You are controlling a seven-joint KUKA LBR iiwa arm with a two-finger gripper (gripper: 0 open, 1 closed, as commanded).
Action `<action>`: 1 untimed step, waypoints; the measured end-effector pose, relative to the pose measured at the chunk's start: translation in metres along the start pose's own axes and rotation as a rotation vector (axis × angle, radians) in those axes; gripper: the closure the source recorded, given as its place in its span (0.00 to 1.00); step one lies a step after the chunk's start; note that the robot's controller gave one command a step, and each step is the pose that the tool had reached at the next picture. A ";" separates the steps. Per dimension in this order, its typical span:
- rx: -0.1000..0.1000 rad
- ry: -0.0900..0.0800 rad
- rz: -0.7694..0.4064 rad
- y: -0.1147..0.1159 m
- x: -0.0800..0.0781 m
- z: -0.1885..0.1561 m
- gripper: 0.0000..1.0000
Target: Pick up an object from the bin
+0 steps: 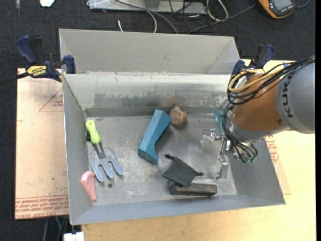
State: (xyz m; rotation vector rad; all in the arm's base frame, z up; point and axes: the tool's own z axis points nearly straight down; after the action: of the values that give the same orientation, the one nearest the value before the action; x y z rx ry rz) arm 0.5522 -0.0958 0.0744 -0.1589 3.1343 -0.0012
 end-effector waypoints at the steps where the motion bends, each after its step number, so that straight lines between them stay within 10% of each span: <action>1: -0.005 0.003 0.089 0.029 0.016 0.005 0.00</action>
Offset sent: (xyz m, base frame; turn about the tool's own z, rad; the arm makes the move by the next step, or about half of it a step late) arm -0.0283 0.0310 -0.0044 0.0060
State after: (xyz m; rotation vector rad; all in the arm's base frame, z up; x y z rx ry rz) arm 0.5335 -0.0681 0.0695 -0.0199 3.1420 0.0062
